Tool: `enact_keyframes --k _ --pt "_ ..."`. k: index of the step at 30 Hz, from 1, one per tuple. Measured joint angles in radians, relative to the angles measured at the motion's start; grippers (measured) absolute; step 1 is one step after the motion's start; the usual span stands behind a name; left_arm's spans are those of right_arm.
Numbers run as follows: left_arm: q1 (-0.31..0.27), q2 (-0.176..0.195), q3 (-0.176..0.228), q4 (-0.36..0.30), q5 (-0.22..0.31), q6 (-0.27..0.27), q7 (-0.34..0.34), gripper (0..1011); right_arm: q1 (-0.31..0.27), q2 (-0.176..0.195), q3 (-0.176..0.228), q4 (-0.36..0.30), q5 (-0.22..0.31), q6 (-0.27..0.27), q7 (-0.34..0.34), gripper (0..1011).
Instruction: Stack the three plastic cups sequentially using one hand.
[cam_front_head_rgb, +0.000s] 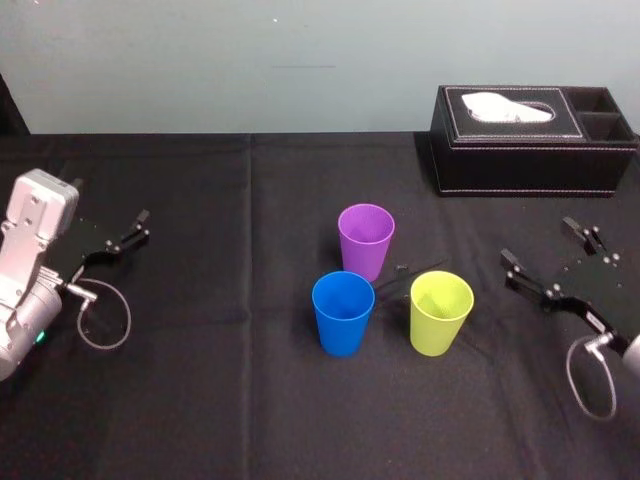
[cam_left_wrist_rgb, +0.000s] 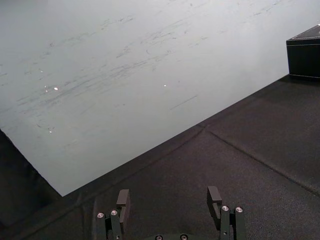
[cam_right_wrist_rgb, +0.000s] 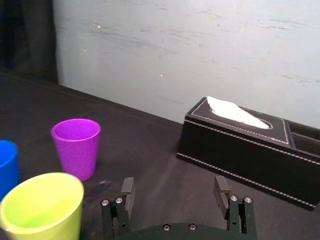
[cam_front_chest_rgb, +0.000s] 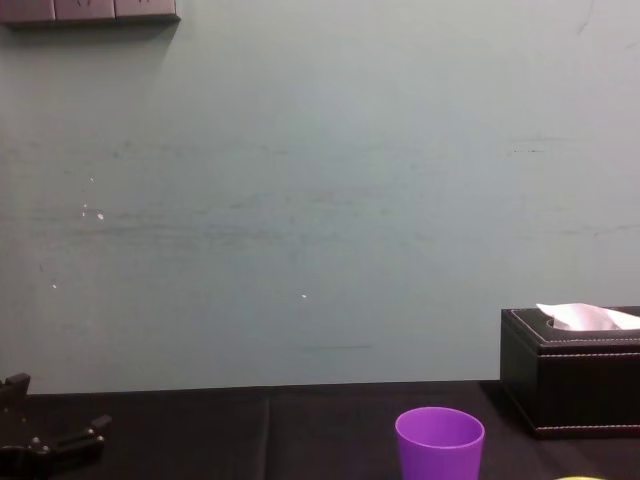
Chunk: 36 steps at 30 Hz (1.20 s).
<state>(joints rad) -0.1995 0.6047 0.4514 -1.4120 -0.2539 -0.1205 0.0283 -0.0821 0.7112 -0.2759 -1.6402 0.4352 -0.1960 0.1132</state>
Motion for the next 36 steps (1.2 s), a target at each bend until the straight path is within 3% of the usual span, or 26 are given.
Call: enact_keyframes --k 15,22,36 --pt "0.0 0.0 0.0 0.0 0.0 0.0 0.0 1011 -0.18 0.066 0.081 -0.125 0.052 -0.061 0.101 1003" --pt "0.0 0.0 0.0 0.0 0.0 0.0 0.0 1011 -0.229 0.073 0.09 -0.141 0.047 -0.076 0.135 1003" --pt "0.0 0.0 0.0 0.0 0.0 0.0 0.0 1011 -0.219 0.025 0.06 -0.099 -0.007 -0.066 0.173 1002"
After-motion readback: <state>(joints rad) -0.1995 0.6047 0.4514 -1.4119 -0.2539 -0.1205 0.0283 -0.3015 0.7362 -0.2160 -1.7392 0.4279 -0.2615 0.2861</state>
